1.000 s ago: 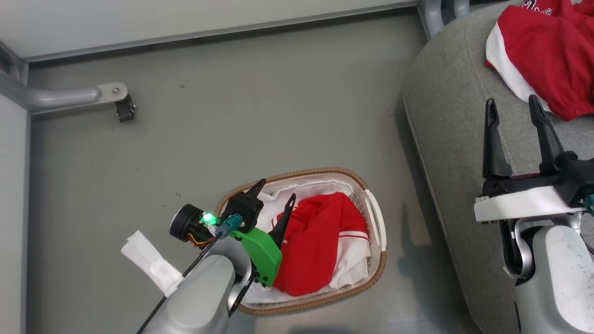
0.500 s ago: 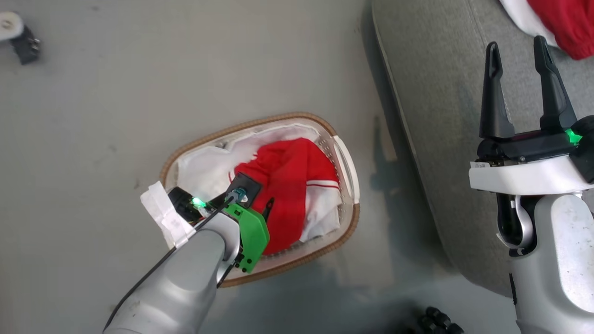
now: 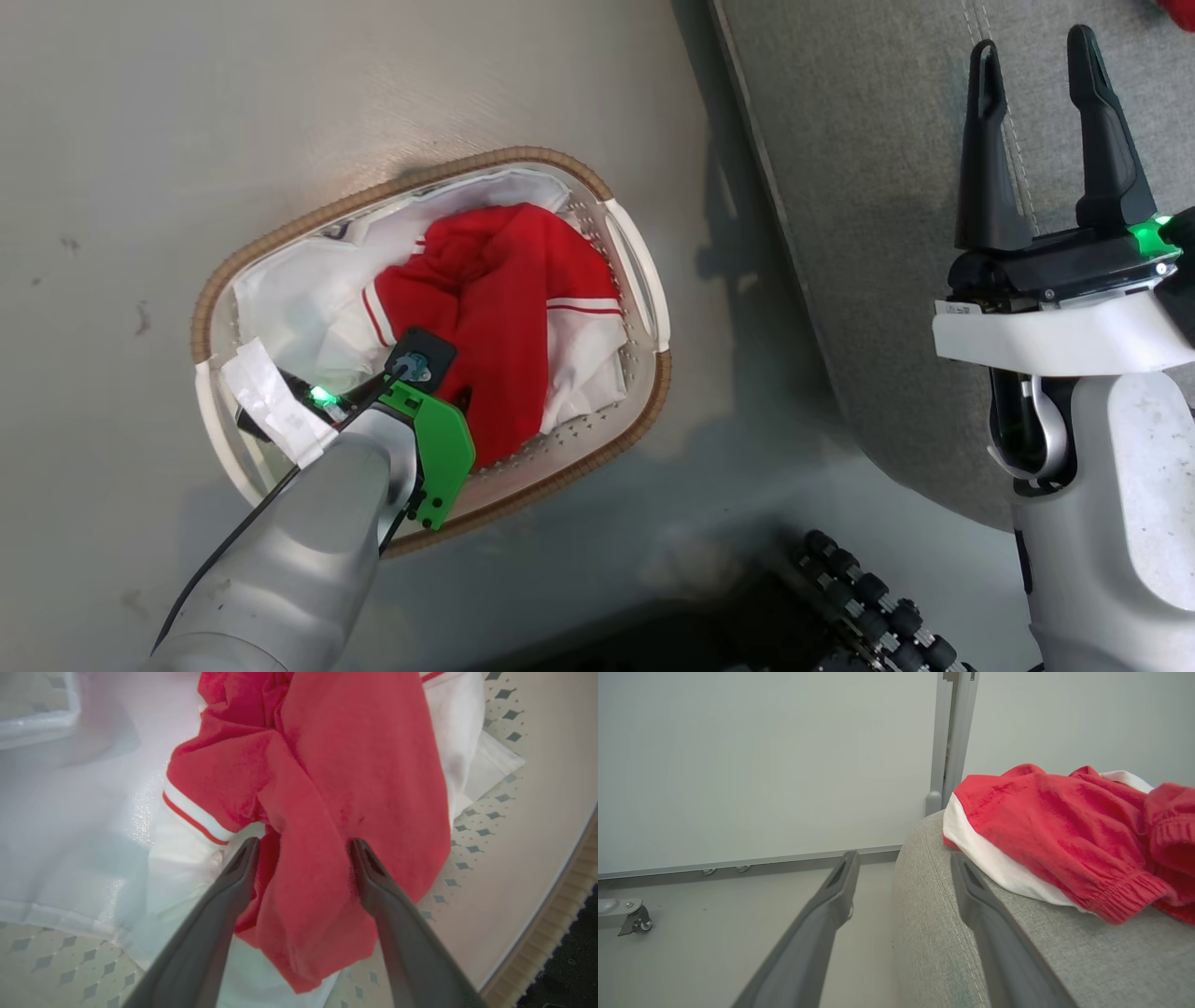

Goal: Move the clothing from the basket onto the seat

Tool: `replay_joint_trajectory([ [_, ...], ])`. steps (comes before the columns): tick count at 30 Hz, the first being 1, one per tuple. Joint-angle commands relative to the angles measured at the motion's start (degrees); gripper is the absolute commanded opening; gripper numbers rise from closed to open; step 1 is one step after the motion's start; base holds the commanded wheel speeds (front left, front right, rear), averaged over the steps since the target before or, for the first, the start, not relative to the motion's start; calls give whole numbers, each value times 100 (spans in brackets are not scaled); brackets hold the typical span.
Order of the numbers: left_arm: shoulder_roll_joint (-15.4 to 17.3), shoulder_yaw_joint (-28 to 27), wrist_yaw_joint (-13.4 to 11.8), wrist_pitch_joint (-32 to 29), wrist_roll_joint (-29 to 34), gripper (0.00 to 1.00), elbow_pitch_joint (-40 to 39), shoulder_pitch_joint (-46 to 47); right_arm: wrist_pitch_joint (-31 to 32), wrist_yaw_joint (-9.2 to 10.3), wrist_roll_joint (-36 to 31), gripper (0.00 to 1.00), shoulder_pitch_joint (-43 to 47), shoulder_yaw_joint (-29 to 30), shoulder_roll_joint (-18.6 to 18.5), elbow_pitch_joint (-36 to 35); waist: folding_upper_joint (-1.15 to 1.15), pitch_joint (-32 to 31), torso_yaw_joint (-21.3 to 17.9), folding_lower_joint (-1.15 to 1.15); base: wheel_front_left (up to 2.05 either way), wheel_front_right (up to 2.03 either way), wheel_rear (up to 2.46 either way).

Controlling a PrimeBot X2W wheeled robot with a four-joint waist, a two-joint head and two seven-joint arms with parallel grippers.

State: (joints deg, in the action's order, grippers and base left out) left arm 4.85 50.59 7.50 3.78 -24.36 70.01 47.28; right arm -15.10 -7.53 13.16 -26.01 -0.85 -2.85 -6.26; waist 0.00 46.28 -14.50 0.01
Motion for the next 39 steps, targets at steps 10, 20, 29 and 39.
replay_joint_trajectory([
  [10, -27, 156, -4, 313, -369, 0, -111, -81, -9, 8, -61, 100, -68, -45, -10, 60, 0, 51, -31, -1, 0, 0, 0],
  [20, -96, 538, -4, 866, -665, 0, -596, -293, -9, 8, -357, 100, 157, 30, -13, 354, 0, -762, 411, -1, 0, 0, 0],
  [29, 86, 1054, -4, 1093, -718, 0, -1248, -269, -9, 8, -604, 100, 622, 161, -13, 723, 0, -1919, 841, -1, 0, 0, 0],
  [39, 385, 1325, -4, 1154, -452, 0, -1976, -88, -9, 8, -785, 100, 1289, 260, -13, 1116, 0, -3293, 1151, -1, 0, 0, 0],
])
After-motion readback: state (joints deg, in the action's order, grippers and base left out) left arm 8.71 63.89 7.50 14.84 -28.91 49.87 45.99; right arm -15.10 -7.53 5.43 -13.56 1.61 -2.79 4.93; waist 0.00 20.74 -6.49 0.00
